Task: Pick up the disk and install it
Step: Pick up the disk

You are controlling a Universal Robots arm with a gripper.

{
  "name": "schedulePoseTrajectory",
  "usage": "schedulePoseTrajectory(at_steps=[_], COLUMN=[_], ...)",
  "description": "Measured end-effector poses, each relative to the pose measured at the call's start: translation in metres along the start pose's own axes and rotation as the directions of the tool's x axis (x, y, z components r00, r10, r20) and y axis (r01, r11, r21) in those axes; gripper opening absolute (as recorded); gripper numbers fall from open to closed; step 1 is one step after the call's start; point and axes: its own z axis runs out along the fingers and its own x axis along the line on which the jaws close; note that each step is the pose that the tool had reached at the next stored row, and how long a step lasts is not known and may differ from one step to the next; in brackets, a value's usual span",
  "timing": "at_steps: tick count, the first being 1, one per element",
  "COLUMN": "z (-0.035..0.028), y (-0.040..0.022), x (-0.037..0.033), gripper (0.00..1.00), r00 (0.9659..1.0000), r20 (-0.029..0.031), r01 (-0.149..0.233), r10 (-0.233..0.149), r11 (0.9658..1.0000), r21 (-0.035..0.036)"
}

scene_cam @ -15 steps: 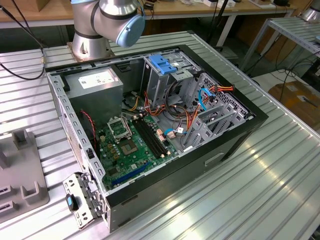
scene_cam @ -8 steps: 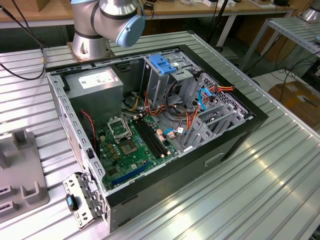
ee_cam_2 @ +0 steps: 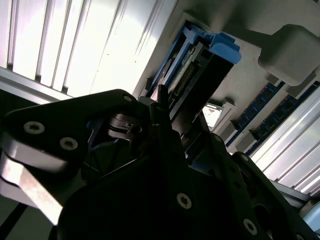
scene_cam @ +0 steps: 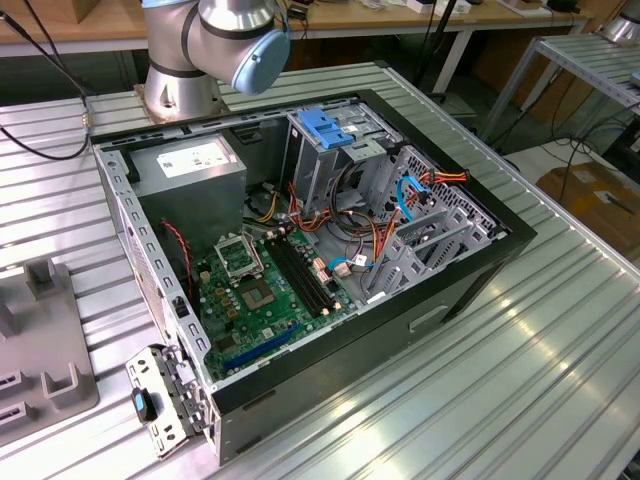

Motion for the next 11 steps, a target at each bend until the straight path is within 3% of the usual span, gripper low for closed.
schedulePoseTrajectory(at_steps=[6, 11], z=[-0.0001, -0.0039], y=[0.0, -0.0001], x=[0.0, -0.0001], gripper=[0.35, 0.35], r00=[1.0, 1.0], r20=[0.0003, 0.0], r01=[0.0, 0.0], r10=[0.0, 0.0], r11=[1.0, 1.0], r21=[0.0005, 0.0])
